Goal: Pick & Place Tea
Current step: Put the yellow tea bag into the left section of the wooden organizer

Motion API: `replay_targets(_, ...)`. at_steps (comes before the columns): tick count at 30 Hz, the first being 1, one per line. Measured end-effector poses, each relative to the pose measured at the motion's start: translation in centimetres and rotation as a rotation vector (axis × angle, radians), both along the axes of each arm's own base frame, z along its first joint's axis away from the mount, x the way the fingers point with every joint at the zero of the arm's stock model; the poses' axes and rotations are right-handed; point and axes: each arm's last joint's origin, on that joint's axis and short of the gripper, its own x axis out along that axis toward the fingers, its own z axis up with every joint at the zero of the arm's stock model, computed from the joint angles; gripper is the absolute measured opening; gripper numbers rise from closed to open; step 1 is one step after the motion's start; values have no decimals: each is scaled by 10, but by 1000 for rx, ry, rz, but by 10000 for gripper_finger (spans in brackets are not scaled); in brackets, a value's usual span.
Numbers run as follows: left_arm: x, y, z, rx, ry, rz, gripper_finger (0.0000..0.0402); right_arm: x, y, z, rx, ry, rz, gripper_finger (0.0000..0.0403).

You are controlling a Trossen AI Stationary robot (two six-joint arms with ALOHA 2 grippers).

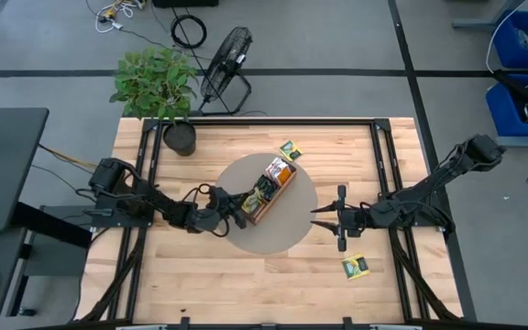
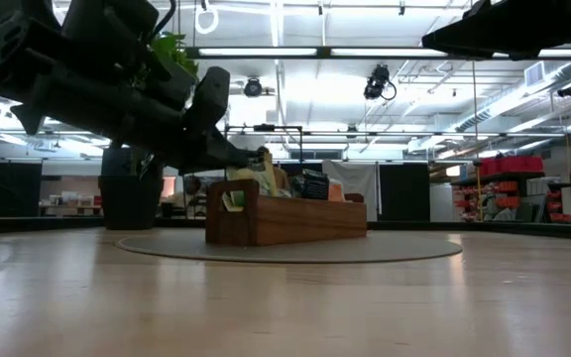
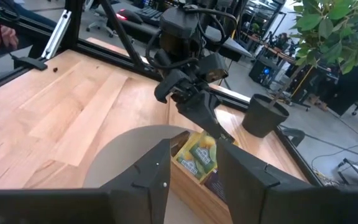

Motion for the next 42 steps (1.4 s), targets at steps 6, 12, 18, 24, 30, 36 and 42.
replay_targets(6,-1,-1,-2,-21,6,3,2,1,-2,-1,-3,6,-12,137)
replay_targets(12,-2,-3,-4,-15,23,-8,20,1,-3,-1,-6,11,-14,137)
replay_targets(18,-3,-9,-4,-15,24,-30,60,1,-3,-1,0,12,-15,137)
replay_targets(24,-4,-14,-4,-4,40,-72,116,1,-3,-2,1,13,-15,137)
replay_targets(30,-3,-11,-3,19,51,-70,169,1,-3,-2,0,14,-15,137)
replay_targets(36,4,4,-4,-49,56,-165,190,1,-3,-2,2,14,-15,137)
replay_targets(42,9,19,-5,-139,47,-247,180,1,-3,-3,12,24,-22,137)
